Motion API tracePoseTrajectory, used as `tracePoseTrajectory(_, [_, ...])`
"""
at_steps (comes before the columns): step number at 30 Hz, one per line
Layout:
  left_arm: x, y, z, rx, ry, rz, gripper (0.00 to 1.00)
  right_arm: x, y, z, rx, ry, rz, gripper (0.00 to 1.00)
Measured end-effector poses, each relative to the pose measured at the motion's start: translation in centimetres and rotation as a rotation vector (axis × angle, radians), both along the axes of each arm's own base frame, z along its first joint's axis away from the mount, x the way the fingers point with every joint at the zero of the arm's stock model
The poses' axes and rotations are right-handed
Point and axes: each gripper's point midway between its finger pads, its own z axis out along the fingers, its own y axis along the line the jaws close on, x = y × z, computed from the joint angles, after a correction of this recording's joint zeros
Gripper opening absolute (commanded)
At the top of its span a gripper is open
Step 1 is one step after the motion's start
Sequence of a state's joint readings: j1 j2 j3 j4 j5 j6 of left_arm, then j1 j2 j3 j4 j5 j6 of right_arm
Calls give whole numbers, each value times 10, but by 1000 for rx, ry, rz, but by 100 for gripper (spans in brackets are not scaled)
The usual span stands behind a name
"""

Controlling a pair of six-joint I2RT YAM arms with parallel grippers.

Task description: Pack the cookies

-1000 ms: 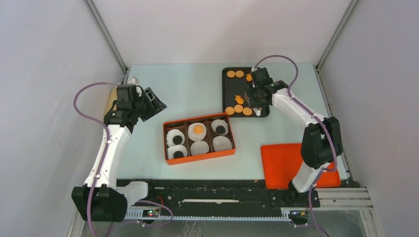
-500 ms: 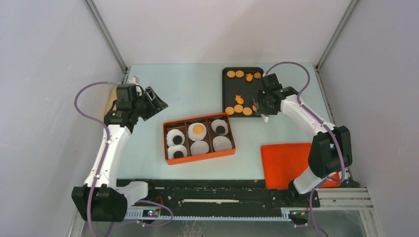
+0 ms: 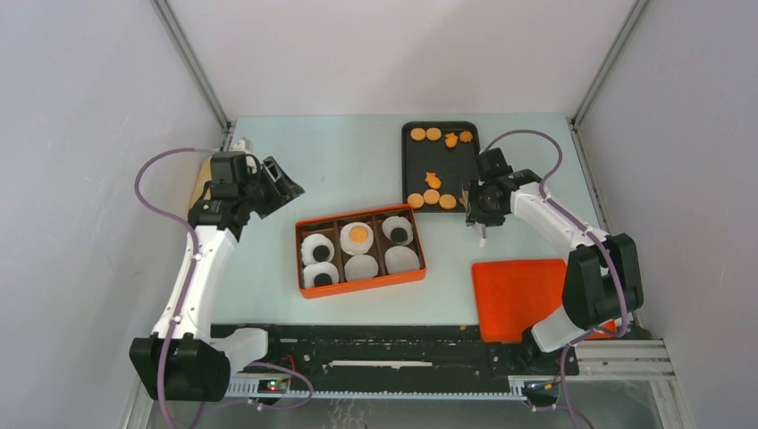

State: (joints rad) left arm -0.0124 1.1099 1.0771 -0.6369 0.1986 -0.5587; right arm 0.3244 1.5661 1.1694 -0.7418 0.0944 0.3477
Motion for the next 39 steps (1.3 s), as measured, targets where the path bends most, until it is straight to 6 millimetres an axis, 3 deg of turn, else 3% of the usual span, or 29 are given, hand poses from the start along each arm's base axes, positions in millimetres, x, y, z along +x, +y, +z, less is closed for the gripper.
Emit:
tracePoseTrajectory(10, [-1,-3,1,-11,-2,-11,65,-7,16,15,66,-19,27,36])
tracePoseTrajectory(15, [-2,-4,3,-16,-8,-18,64,-12,18,14,68,0,36,22])
tracePoseTrajectory(21, [-3,-6,5,-24,-12,-27,64,-13,18,16,68,-2,38,17])
tracePoseTrajectory(24, [-4,-7,7,-27,-17,-30,64,-9,20,28,74,-20,41,16])
tracePoseTrajectory(31, [-5,-7,9,-27,-23,-30,64,6,32,85,129,-160,69,21])
tracePoseTrajectory(33, [-5,-7,9,-27,-23,-30,64,7,35,94,135,-179,75,22])
tracePoseTrajectory(39, [-5,-7,9,-27,-23,-30,64,3,38,88,119,-151,101,22])
